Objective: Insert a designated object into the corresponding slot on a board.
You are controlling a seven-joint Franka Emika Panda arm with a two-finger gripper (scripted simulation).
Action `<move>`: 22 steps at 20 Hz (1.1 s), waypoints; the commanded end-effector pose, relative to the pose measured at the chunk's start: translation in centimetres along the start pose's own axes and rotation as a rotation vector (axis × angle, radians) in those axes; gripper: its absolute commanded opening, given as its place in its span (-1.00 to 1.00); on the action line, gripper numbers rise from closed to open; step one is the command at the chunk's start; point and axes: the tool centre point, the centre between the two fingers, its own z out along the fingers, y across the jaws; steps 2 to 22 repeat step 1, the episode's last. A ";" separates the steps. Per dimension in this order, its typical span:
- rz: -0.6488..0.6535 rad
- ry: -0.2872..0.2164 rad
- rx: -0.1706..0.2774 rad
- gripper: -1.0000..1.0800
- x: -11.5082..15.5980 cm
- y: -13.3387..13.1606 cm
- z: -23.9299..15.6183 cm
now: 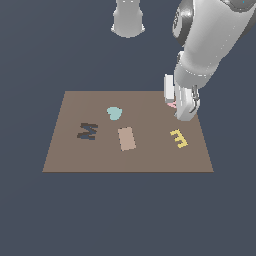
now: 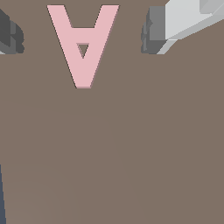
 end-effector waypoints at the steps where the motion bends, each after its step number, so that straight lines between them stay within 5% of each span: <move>1: 0.000 0.000 0.000 0.92 0.0 0.0 0.0; 22: 0.000 0.000 0.000 0.92 0.0 0.0 0.0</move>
